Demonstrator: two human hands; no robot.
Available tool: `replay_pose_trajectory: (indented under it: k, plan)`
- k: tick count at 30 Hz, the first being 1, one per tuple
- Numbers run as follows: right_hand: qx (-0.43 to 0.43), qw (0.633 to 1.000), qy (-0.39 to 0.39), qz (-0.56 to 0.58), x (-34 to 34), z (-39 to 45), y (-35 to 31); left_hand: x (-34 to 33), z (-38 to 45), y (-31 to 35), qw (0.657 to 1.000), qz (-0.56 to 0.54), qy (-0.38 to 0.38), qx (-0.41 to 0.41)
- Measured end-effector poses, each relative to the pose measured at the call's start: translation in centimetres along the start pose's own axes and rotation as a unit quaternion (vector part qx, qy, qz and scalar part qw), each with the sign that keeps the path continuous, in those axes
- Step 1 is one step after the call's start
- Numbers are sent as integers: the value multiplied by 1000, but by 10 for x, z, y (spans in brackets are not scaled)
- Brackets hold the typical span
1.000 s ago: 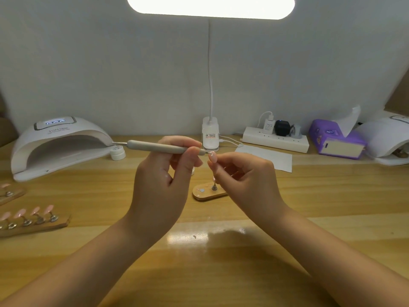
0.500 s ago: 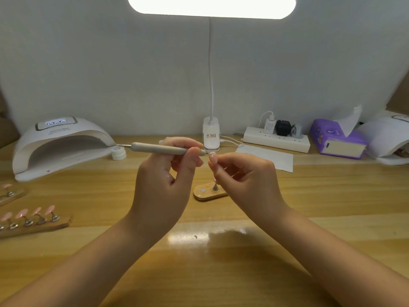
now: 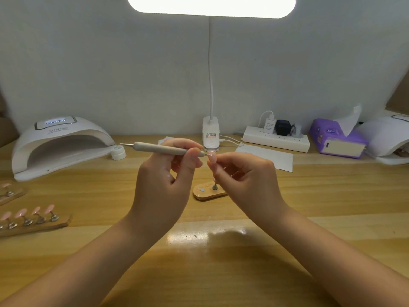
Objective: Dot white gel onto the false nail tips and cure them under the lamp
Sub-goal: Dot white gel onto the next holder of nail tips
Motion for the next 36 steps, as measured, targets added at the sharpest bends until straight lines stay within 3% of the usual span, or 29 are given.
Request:
replay_pose_trajectory:
  k: [36]
  plan:
    - [-4, 1000, 0, 2, 0, 0, -2, 2, -2, -1, 1000, -10, 14, 5]
Point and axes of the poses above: each hand's wrist, its own z-axis towards the middle knuckle, its own x-axis out of the back of the hand, y = z × x, the point moved 6 cm from there along z, towards the middle knuckle, and after that the axes turned 7 degrees about x, right-handed, at the moved point
